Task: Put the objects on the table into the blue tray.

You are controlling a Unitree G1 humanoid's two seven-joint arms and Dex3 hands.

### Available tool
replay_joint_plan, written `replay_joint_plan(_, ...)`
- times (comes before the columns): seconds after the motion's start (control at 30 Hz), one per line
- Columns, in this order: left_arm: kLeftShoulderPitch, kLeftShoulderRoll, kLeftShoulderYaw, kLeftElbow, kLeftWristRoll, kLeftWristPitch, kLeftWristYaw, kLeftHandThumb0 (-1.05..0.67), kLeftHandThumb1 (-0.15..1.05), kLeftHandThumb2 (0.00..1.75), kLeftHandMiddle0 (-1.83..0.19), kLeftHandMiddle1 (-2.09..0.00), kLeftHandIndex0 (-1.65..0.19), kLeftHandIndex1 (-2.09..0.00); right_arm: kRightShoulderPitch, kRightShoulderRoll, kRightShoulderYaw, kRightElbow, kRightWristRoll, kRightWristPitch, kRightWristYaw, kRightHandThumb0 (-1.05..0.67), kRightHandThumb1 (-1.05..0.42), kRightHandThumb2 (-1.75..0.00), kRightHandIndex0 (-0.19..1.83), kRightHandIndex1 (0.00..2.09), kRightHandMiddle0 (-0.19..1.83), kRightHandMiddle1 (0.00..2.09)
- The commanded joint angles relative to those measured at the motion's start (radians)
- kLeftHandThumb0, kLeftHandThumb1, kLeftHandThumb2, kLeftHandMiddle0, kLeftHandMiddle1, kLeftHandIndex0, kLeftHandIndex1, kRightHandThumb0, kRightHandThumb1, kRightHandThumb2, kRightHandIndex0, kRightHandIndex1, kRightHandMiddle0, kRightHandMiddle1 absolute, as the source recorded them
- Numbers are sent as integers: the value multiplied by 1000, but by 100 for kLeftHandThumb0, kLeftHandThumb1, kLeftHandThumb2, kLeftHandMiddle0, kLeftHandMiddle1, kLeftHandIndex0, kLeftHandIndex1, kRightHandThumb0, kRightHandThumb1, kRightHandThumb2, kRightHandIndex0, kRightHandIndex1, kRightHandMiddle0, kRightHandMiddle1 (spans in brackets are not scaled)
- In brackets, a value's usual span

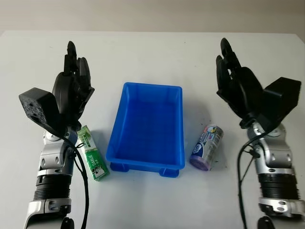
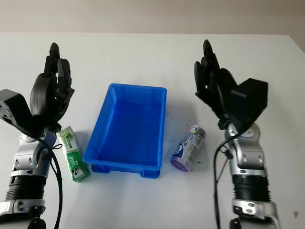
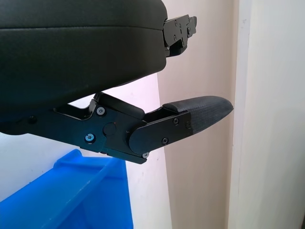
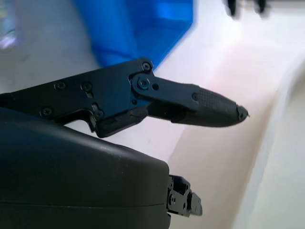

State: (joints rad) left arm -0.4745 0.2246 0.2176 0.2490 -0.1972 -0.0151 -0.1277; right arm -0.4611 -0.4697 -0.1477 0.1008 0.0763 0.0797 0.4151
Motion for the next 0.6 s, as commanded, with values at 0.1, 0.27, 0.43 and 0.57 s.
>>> replay_joint_plan(0.1, -12, -2, 2, -9, 0, -15, 2, -75, 105, 73, 19, 0, 19, 0, 33, -215, -19, -197, -45, 35, 130, -73, -98, -14, 3, 11, 4, 11)
replay_joint_plan(0.27, -12, 5, 0, -24, 2, 3, 2, -75, 105, 72, 19, 0, 19, 0, 60, -400, -29, -381, -143, 78, 232, -55, -78, -4, 61, 20, 57, 9)
replay_joint_plan(0.43, -22, 0, 0, -27, -6, 13, 0, -74, 105, 70, 19, 0, 19, 0, 59, -556, -15, -452, -173, 21, 383, -46, -75, -4, 54, 10, 57, 6)
replay_joint_plan(0.57, -28, -1, -5, -33, -2, 27, 4, -74, 105, 70, 19, 0, 19, 0, 83, -615, -8, -427, -182, -166, 449, -40, -73, -5, 51, 7, 57, 5)
